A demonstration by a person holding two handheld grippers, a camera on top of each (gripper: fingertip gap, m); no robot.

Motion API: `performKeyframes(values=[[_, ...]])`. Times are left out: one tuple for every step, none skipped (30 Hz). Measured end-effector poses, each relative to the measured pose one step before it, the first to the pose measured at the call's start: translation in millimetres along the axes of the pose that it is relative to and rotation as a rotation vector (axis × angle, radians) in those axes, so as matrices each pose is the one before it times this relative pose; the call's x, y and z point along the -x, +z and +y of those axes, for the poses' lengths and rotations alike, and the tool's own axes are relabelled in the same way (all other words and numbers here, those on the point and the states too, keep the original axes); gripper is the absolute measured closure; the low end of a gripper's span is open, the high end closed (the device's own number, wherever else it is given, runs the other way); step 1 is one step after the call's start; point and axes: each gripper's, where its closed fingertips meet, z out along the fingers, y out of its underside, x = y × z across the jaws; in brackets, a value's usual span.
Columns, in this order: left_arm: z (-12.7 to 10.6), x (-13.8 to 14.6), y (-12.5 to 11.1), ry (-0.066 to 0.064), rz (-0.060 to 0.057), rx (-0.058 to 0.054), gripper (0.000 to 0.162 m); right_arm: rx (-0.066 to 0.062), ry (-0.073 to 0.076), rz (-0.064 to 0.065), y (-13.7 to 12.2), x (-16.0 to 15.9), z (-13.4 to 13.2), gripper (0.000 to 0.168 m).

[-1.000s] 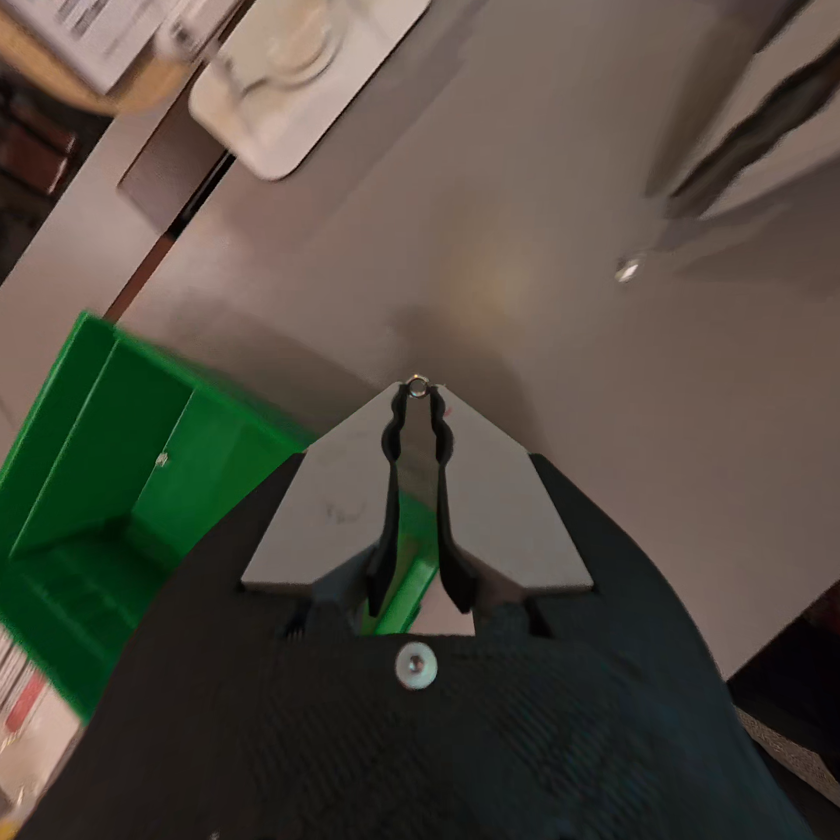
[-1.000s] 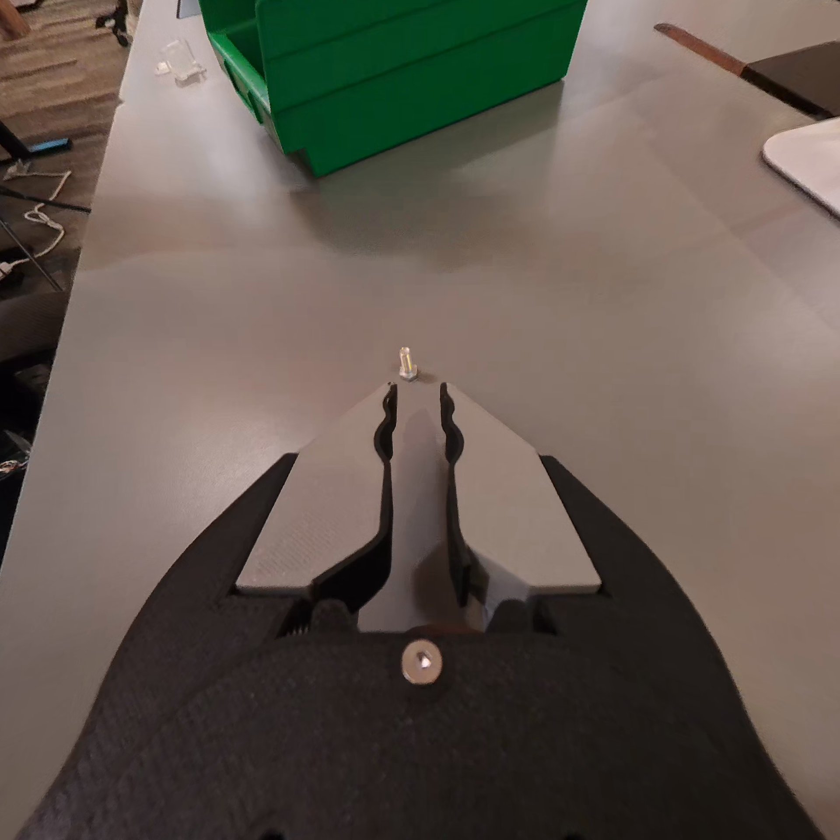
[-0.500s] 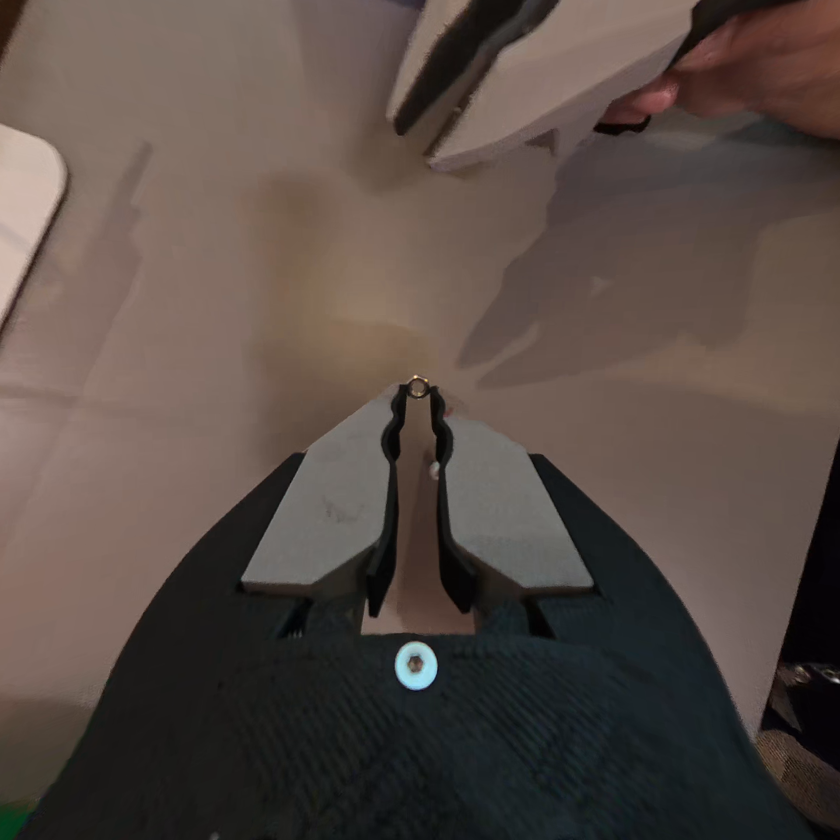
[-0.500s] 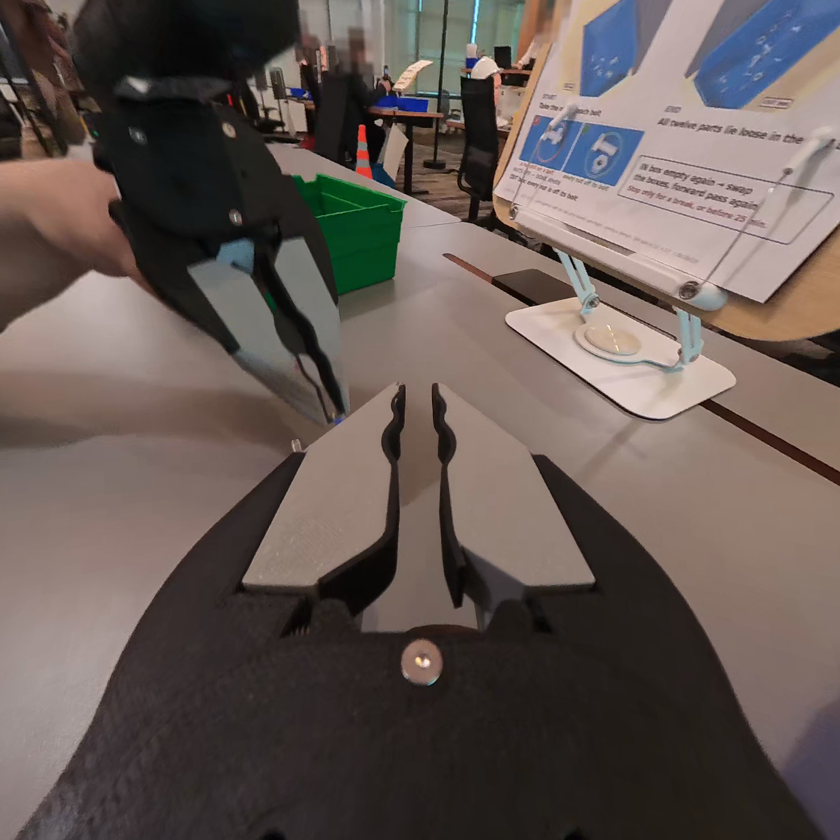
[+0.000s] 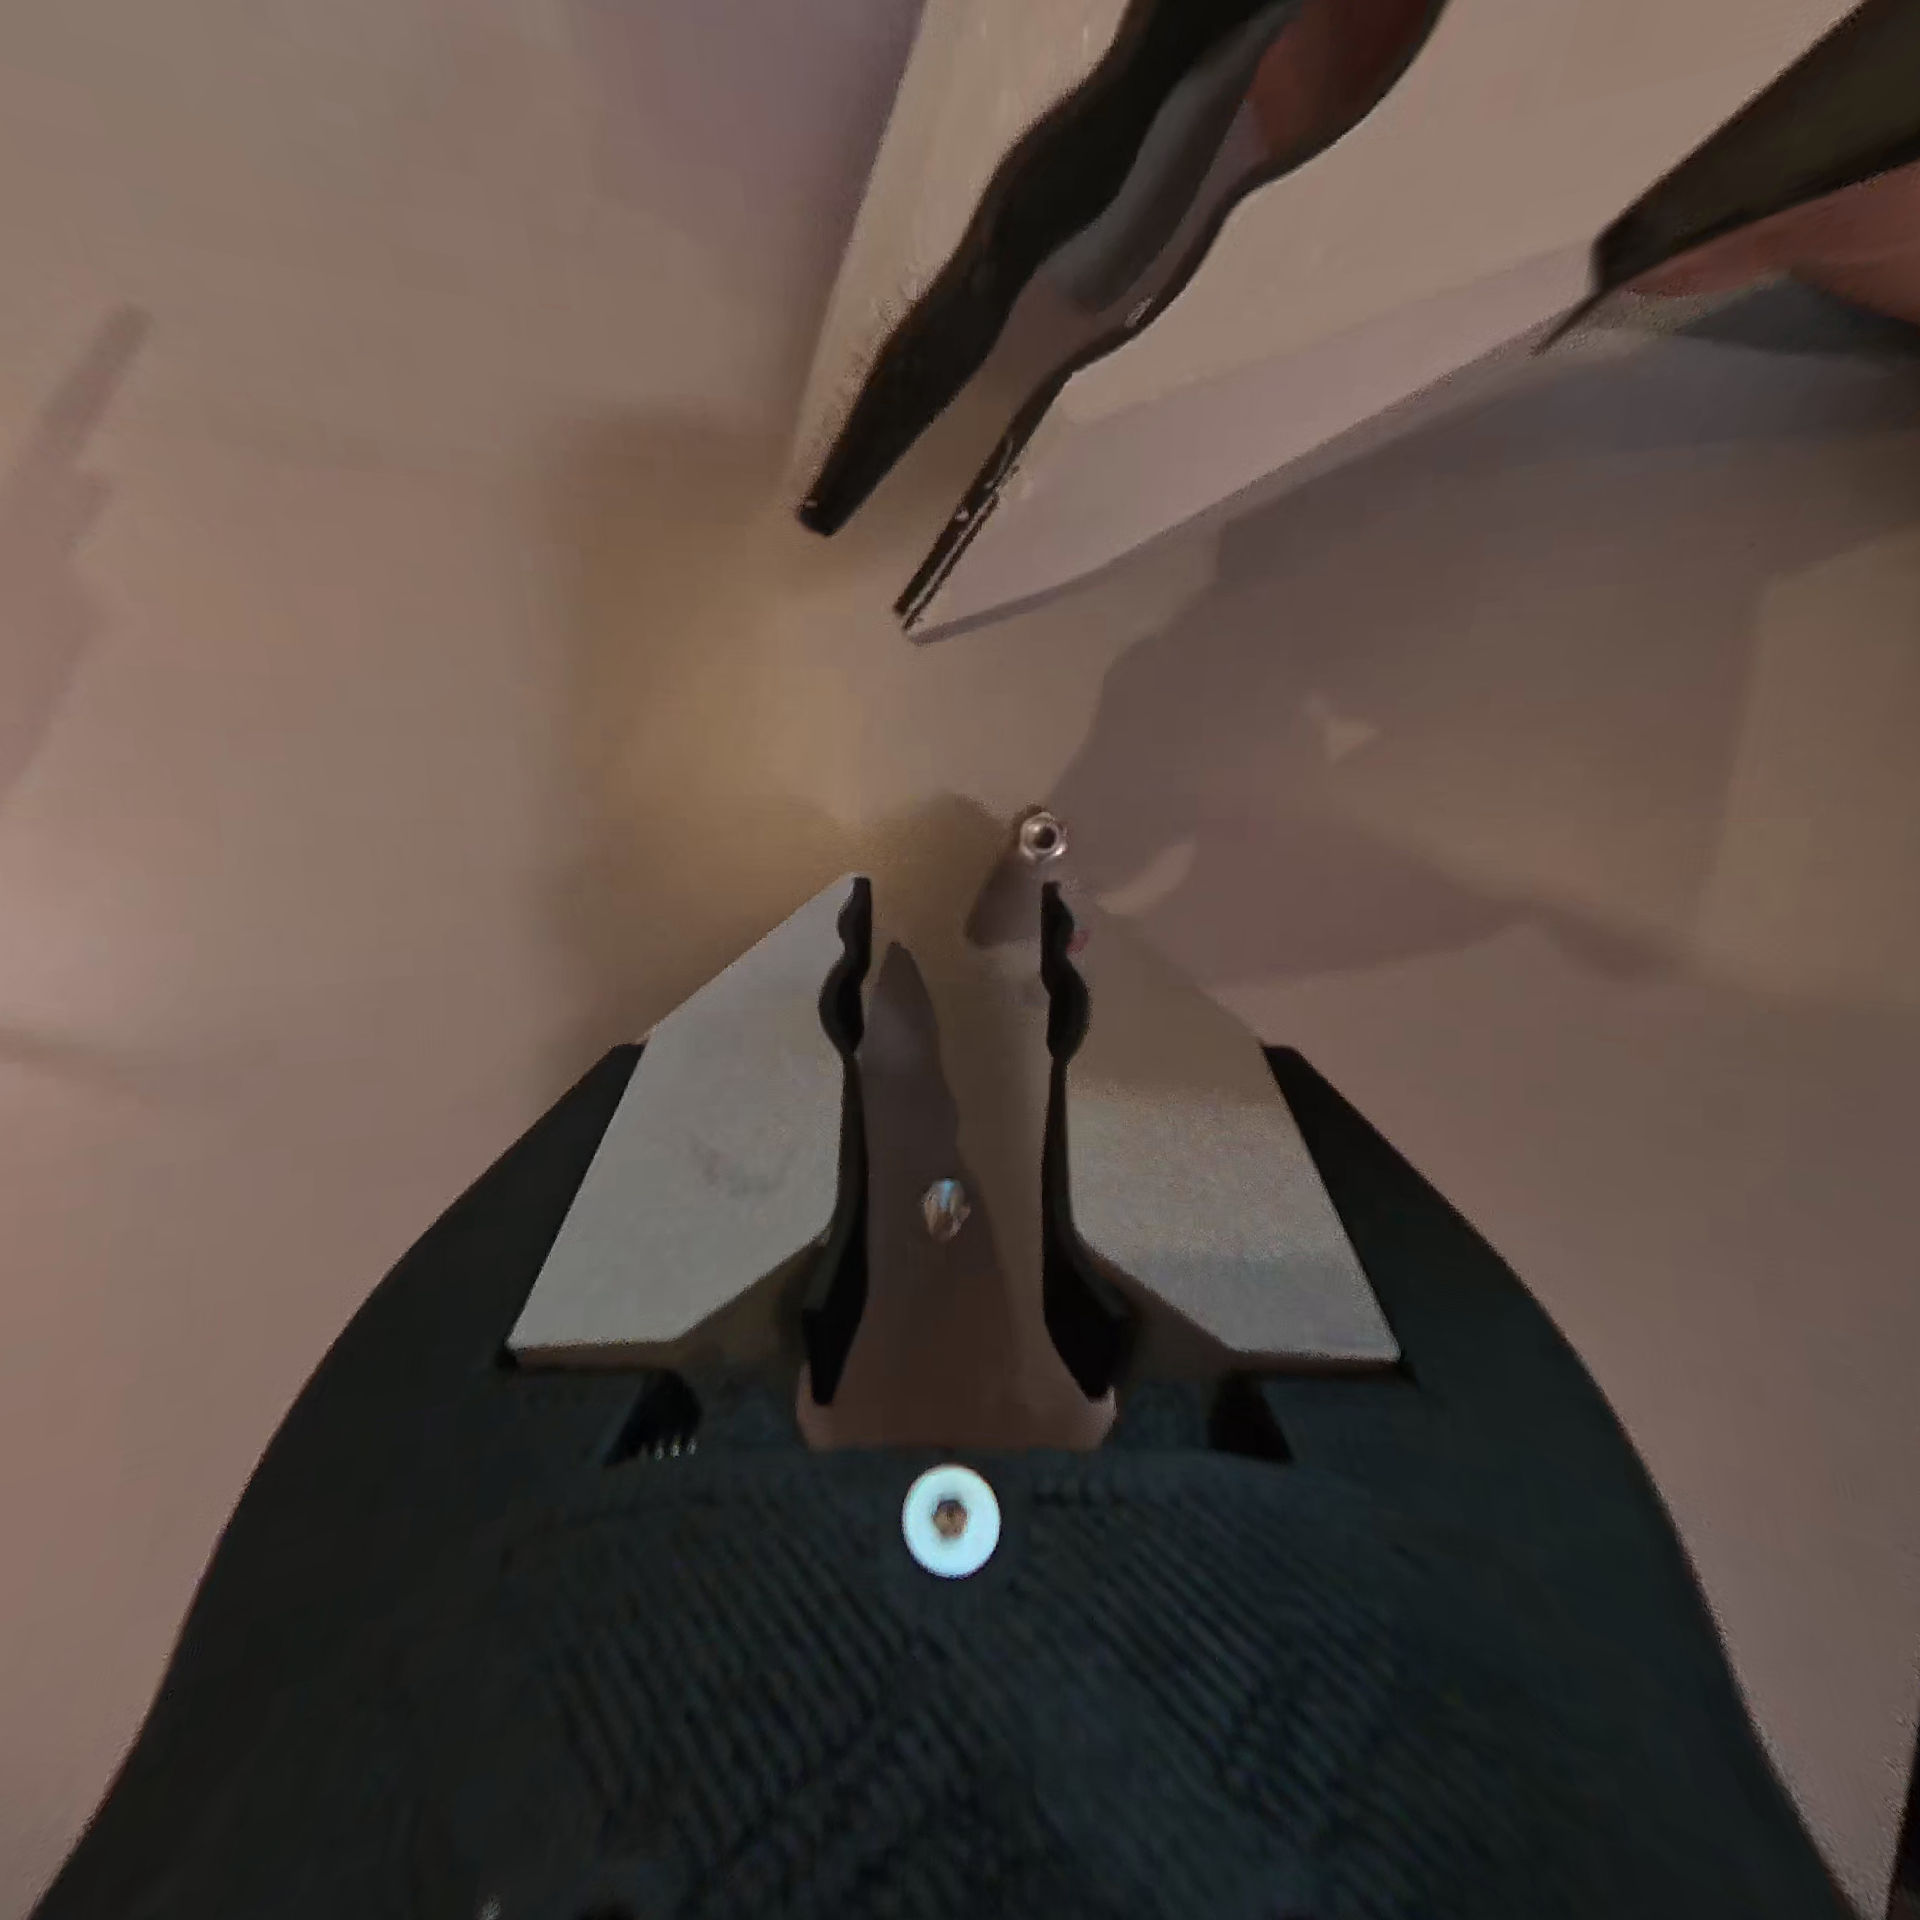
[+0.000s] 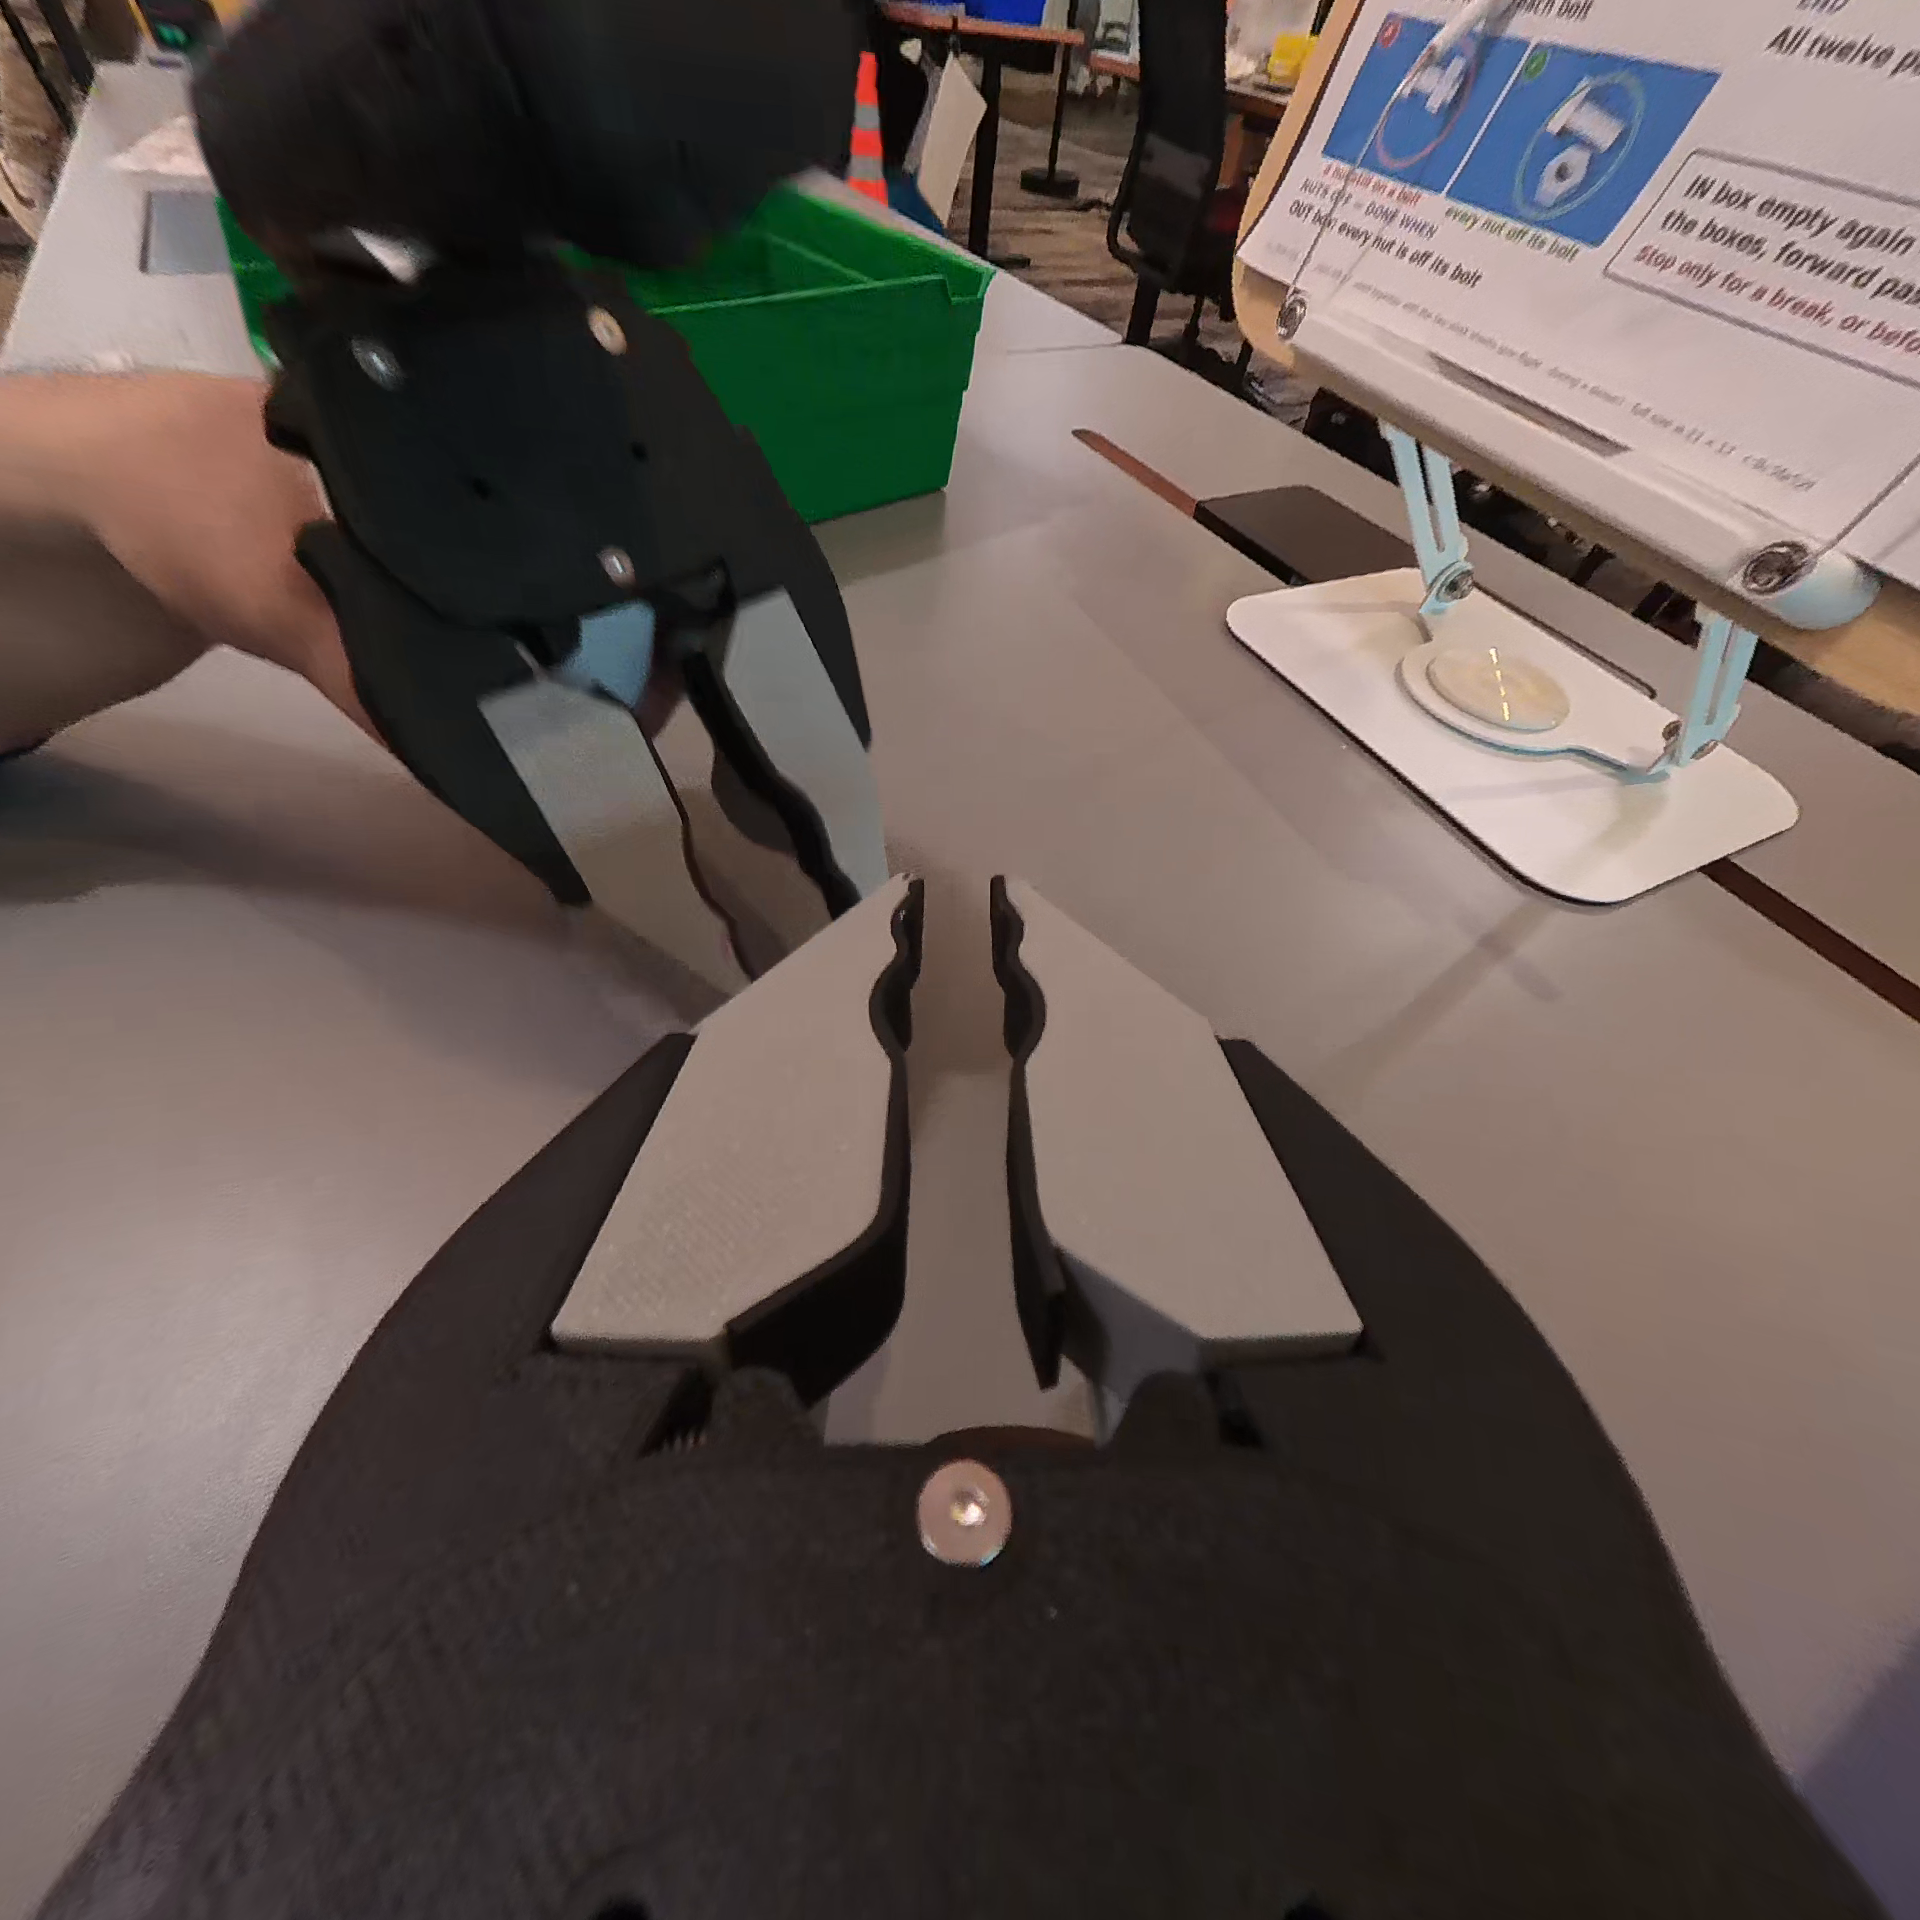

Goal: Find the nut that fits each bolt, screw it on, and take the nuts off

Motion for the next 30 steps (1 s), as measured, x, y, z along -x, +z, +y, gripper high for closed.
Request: performKeyframes(values=[[-0.70,2.15,-9.23,0.0040,-0.0097,-0.0312,0.131,0.0029,0.0071,-0.0079,0.72,1.01,0.79,0.159],[-0.42,1.79,-10.37,-0.0039,0.0002,-0.0348,0.131,-0.0001,0.0085,-0.0095,0.61,1.20,0.47,0.158],[-0.27,1.35,-10.65,-0.0108,0.0107,-0.0379,0.131,0.0013,0.0084,-0.0102,0.70,1.16,0.71,0.158],[0.24,0.86,-10.15,-0.0148,0.0200,-0.0396,0.131,0.0033,0.0065,-0.0102,1.10,1.34,1.20,0.158],[1.50,1.16,-8.92,-0.0200,0.0204,-0.0339,0.132,0.0055,0.0051,-0.0124,1.44,1.96,1.62,0.157],[2.82,3.35,-7.59,-0.0277,0.0105,-0.0243,0.133,0.0080,0.0049,-0.0179,2.00,3.08,2.10,0.156],[3.21,5.60,-6.07,-0.0324,-0.0035,-0.0177,0.133,0.0093,0.0020,-0.0216,2.52,4.35,2.01,0.155],[4.40,6.06,-4.51,-0.0289,-0.0098,-0.0044,0.133,0.0081,-0.0089,-0.0222,2.96,5.78,1.34,0.153],[4.97,6.07,-3.27,-0.0161,-0.0150,0.0060,0.133,0.0098,-0.0259,-0.0232,3.57,7.95,1.19,0.152],[4.63,6.68,-2.34,-0.0025,-0.0241,0.0071,0.133,0.0198,-0.0322,-0.0158,4.45,8.12,2.03,0.153],[3.63,6.30,-2.07,0.0068,-0.0231,0.0027,0.133,0.0256,-0.0262,-0.0148,5.54,8.62,2.17,0.154],[2.72,3.92,-1.68,0.0078,-0.0055,-0.0043,0.133,0.0257,-0.0147,-0.0168,6.24,8.74,1.79,0.154],[2.31,1.89,-1.20,-0.0046,0.0144,-0.0113,0.133,0.0210,-0.0075,-0.0105,6.69,7.24,0.91,0.154],[2.58,0.82,-0.49,-0.0254,0.0282,-0.0113,0.134,0.0225,-0.0040,0.0059,6.58,3.72,1.27,0.154],[2.52,-0.40,0.10,-0.0350,0.0391,-0.0065,0.133,0.0270,-0.0046,0.0185,6.46,0.61,2.36,0.154],[2.30,-0.62,0.33,-0.0298,0.0364,-0.0033,0.133,0.0252,-0.0125,0.0157,6.01,-0.17,3.02,0.155],[2.32,0.77,0.41,-0.0196,0.0177,0.0003,0.133,0.0230,-0.0177,0.0053,5.49,0.57,3.89,0.155],[2.21,2.49,0.36,-0.0092,-0.0045,0.0059,0.133,0.0243,-0.0140,0.0009,4.73,0.75,4.54,0.155],[1.76,2.13,0.65,0.0003,-0.0155,0.0111,0.132,0.0207,-0.0064,0.0043,3.94,-0.34,4.10,0.154],[0.85,0.81,0.84,0.0083,-0.0173,0.0108,0.133,0.0092,-0.0001,0.0038,3.20,-0.86,1.87,0.154],[0.81,-1.47,0.83,0.0167,-0.0102,0.0118,0.133,0.0007,0.0068,-0.0047,1.91,-0.22,-0.91,0.152],[1.13,-3.32,0.87,0.0212,-0.0007,0.0126,0.132,-0.0202,0.0123,-0.0081,0.87,0.15,-4.86,0.149],[1.41,-4.09,0.91,0.0206,0.0065,0.0140,0.132,-0.0256,0.0173,-0.0128,0.38,1.04,-5.79,0.149],[1.65,-4.38,0.91,0.0177,0.0126,0.0141,0.132,-0.0076,0.0160,-0.0115,0.64,1.03,-3.44,0.149],[1.08,-4.72,0.98,0.0133,0.0186,0.0092,0.131,0.0128,0.0025,-0.0006,1.11,0.00,-0.32,0.150],[0.59,-3.82,0.76,0.0084,0.0172,0.0057,0.131,0.0190,-0.0110,0.0157,1.43,-1.69,1.46,0.154],[0.69,-2.15,0.77,0.0043,0.0099,0.0051,0.129,0.0189,-0.0186,0.0106,1.67,-0.38,2.24,0.157],[0.67,-0.51,0.49,0.0018,0.0016,0.0038,0.128,0.0163,-0.0176,-0.0076,1.86,2.91,2.55,0.157],[0.73,0.45,0.21,0.0006,-0.0028,0.0031,0.127,0.0155,-0.0101,-0.0093,1.87,3.15,2.75,0.157],[0.67,1.07,0.31,0.0000,-0.0037,0.0018,0.127,0.0132,-0.0044,-0.0008,1.66,1.41,2.46,0.157]])
